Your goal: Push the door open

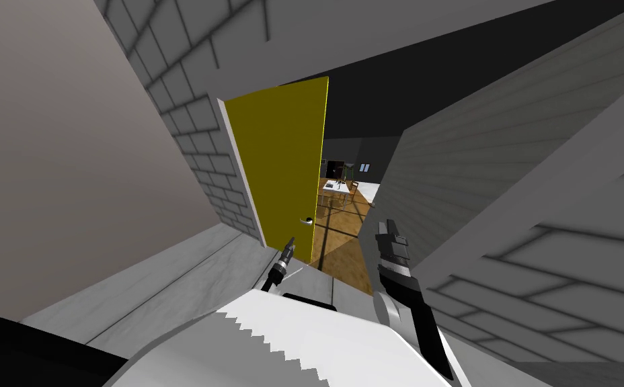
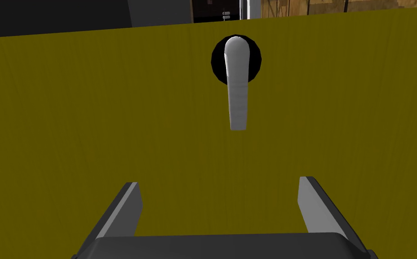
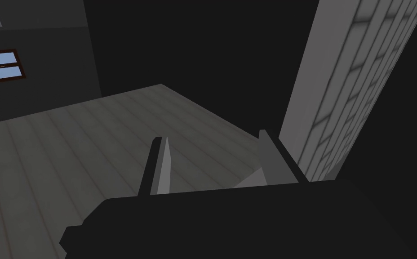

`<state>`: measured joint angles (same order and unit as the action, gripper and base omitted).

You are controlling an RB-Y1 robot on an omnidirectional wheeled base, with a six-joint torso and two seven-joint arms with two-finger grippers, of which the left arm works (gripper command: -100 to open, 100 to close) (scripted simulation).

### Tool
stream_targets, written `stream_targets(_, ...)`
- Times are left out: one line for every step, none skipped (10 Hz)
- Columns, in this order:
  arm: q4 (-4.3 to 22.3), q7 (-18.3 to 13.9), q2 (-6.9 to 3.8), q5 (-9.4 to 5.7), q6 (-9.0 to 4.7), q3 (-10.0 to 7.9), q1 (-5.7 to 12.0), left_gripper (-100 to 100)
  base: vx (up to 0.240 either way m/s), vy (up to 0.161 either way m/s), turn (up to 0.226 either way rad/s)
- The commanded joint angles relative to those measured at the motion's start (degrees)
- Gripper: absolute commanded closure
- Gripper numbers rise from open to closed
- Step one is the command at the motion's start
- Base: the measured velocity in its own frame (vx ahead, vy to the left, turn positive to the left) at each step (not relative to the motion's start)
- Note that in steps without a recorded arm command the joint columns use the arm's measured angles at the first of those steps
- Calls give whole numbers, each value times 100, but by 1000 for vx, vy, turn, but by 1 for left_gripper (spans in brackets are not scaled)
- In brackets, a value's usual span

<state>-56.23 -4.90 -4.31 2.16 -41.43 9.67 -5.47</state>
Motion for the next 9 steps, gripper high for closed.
stream_targets(173, 6, 14, -6, -35, 14, 59, -100, 109, 10, -32)
stream_targets(288, 12, 27, -9, -56, 25, 97, -100, 129, 28, -38)
stream_targets(365, 15, 37, -11, -69, 31, 122, -100, 107, 28, -30)
stream_targets(278, 6, 21, -9, -46, 30, 89, -100, 42, 11, -5)
stream_targets(323, 17, 4, -18, -48, 8, 122, -100, 100, -10, -26)
stream_targets(333, 20, 1, -20, -48, 2, 130, -100, 170, -23, -24)
stream_targets(356, 27, -2, -26, -48, -13, 149, -100, 195, -24, -19)
stream_targets(381, 35, -2, -32, -48, -29, 170, -100, 211, -45, -26)
stream_targets(408, 44, 3, -38, -48, -46, 191, -100, 194, -46, -25)
